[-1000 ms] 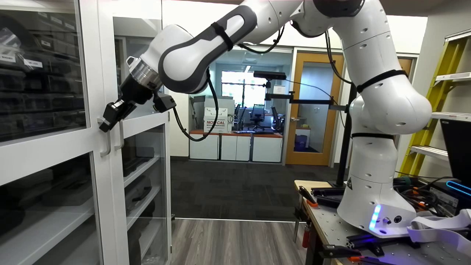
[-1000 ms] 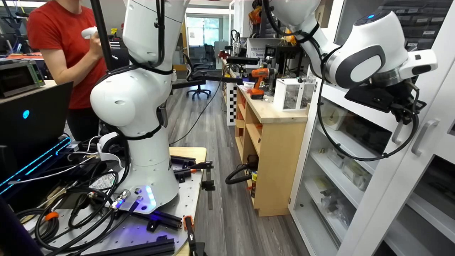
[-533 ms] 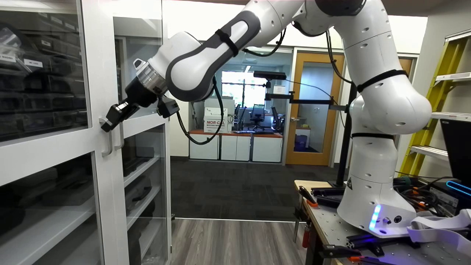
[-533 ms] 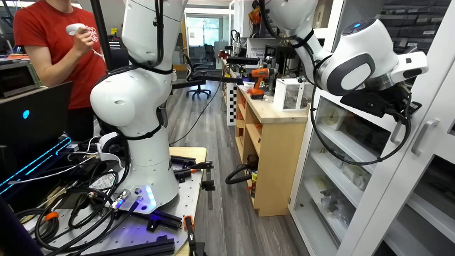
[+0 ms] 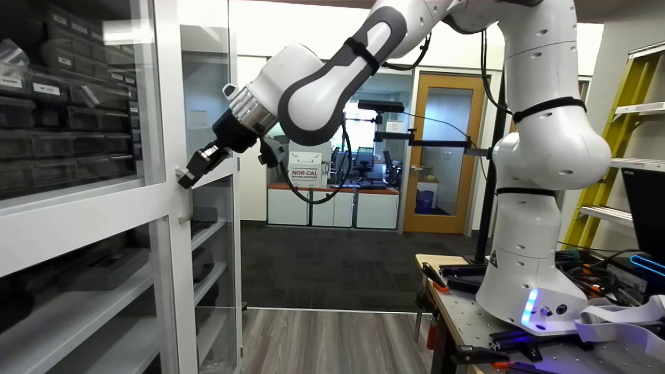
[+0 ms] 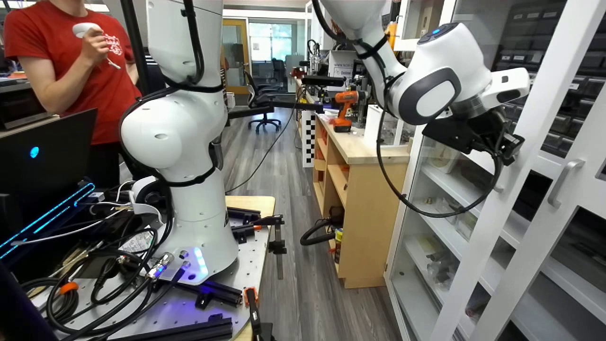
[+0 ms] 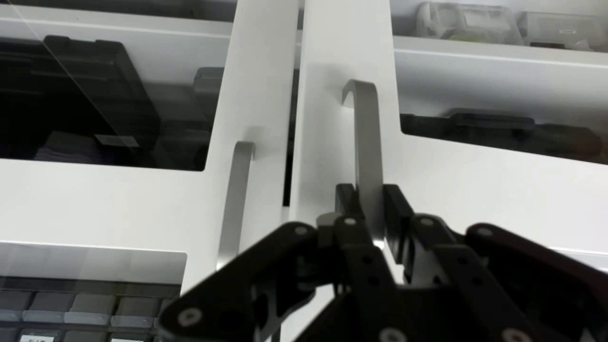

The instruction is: Open the left cabinet door

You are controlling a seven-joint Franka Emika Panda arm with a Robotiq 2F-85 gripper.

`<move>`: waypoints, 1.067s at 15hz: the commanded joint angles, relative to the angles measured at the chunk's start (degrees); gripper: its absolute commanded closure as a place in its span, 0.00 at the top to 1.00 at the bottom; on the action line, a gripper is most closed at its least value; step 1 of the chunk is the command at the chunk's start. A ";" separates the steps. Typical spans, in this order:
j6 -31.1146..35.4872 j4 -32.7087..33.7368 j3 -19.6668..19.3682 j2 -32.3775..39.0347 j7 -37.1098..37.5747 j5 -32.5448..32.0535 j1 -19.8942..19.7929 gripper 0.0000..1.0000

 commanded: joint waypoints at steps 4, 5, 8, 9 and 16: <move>-1.81 -16.99 -3.27 -17.05 2.05 -1.23 3.35 0.05; -2.12 -18.41 -3.36 -18.59 2.33 -1.24 3.52 0.05; -3.89 -21.67 1.24 -22.59 7.10 -4.50 -0.27 0.05; -4.96 -22.44 2.50 -23.75 8.22 -4.85 -0.72 0.05; -14.12 -24.17 6.38 -29.44 12.42 -4.47 0.69 0.05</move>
